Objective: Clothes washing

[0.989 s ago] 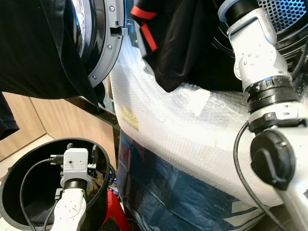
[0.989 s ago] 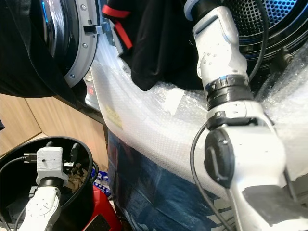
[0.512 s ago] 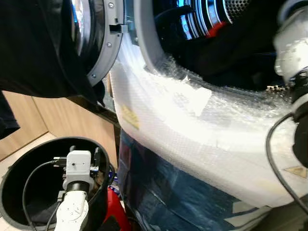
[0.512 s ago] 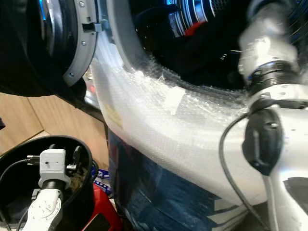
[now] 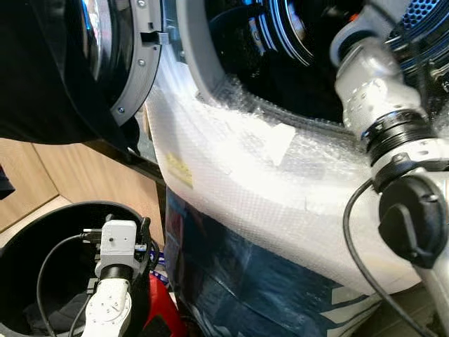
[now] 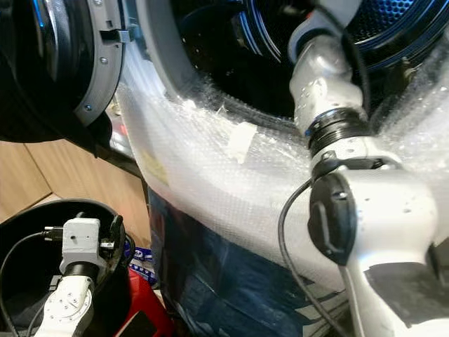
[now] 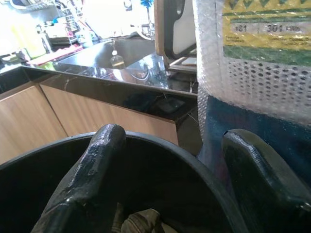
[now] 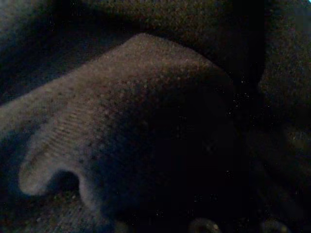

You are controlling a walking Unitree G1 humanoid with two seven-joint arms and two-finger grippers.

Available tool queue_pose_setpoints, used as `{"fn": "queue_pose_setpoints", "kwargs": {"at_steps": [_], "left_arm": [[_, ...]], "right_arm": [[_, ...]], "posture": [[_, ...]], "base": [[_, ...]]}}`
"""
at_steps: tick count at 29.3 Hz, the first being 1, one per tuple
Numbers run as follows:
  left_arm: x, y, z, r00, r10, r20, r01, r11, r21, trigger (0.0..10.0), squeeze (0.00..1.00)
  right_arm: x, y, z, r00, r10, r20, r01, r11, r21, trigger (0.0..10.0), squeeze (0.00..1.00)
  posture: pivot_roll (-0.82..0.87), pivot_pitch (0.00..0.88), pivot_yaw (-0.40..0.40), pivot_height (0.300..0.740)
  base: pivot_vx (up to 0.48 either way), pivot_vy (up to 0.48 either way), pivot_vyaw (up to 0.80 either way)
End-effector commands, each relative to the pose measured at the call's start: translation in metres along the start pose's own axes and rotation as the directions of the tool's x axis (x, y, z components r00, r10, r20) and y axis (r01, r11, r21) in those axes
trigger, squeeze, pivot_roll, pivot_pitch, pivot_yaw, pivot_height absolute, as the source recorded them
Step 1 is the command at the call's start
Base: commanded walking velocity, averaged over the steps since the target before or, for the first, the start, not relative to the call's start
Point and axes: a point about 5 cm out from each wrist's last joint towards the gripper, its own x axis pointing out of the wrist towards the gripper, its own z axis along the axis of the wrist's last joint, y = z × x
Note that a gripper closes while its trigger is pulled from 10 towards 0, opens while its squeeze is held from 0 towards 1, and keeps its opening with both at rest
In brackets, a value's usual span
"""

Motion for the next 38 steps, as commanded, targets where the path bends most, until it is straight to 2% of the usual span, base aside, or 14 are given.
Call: {"fn": "queue_pose_setpoints", "kwargs": {"at_steps": [1, 2, 4, 7, 14, 22, 27, 34, 38], "left_arm": [[0.001, -0.003, 0.003, 1.0, -0.018, 0.012, 0.018, 1.0, 0.016, 10.0, 0.0], [0.001, -0.003, 0.004, 1.0, -0.019, 0.012, 0.018, 1.0, 0.016, 10.0, 0.0], [0.0, -0.004, 0.004, 0.999, -0.029, 0.013, 0.029, 0.999, 0.015, 10.0, 0.0], [0.0, -0.004, 0.005, 0.999, -0.031, 0.012, 0.031, 0.999, 0.015, 10.0, 0.0], [0.0, -0.004, 0.006, 0.999, -0.036, 0.013, 0.036, 0.999, 0.028, 10.0, 0.0], [0.001, -0.006, 0.007, 0.999, -0.045, 0.018, 0.044, 0.999, 0.03, 10.0, 0.0], [0.002, -0.007, 0.009, 0.998, -0.049, 0.027, 0.049, 0.998, 0.03, 10.0, 0.0], [0.001, -0.007, 0.007, 0.998, -0.052, 0.026, 0.051, 0.998, 0.031, 10.0, 0.0], [0.001, -0.006, 0.008, 0.998, -0.052, 0.029, 0.051, 0.998, 0.031, 10.0, 0.0]], "right_arm": [[0.0, 0.002, -0.002, 1.0, 0.028, -0.012, -0.028, 0.999, -0.042, 10.0, 0.35], [0.0, 0.004, -0.004, 0.999, 0.047, -0.02, -0.048, 0.998, -0.051, 10.0, 1.0], [-0.001, 0.012, -0.007, 0.993, 0.115, -0.037, -0.118, 0.989, -0.093, 10.0, 1.0], [-0.001, 0.018, -0.005, 0.989, 0.146, -0.028, -0.148, 0.98, -0.135, 10.0, 1.0], [-0.001, 0.016, -0.002, 0.989, 0.144, -0.015, -0.145, 0.983, -0.108, 10.0, 1.0], [-0.002, 0.025, -0.003, 0.983, 0.185, 0.005, -0.182, 0.972, -0.146, 10.0, 1.0], [-0.003, 0.026, 0.001, 0.98, 0.195, 0.034, -0.188, 0.972, -0.139, 10.0, 1.0], [-0.008, 0.027, -0.011, 0.975, 0.22, 0.032, -0.213, 0.965, -0.153, 10.0, 1.0], [-0.018, 0.024, -0.03, 0.97, 0.242, 0.006, -0.238, 0.959, -0.152, 10.0, 1.0]], "posture": [[0.13, 0.013, -0.087, 0.74], [0.13, 0.013, -0.086, 0.74], [0.13, 0.016, -0.085, 0.74], [0.12, 0.018, -0.084, 0.74], [0.12, 0.021, -0.089, 0.74], [0.11, 0.015, -0.088, 0.74], [0.12, 0.011, -0.092, 0.74], [0.11, 0.002, -0.094, 0.74], [0.11, 0.0, -0.093, 0.74]], "base": [[0.0, 0.0, 0.0], [0.0, 0.0, 0.0], [0.0, 0.0, 0.0], [0.0, 0.0, 0.0], [0.0, 0.0, 0.0], [0.0, 0.0, 0.0], [0.0, 0.0, 0.0], [0.0, 0.0, 0.0], [0.0, 0.0, 0.0]]}}
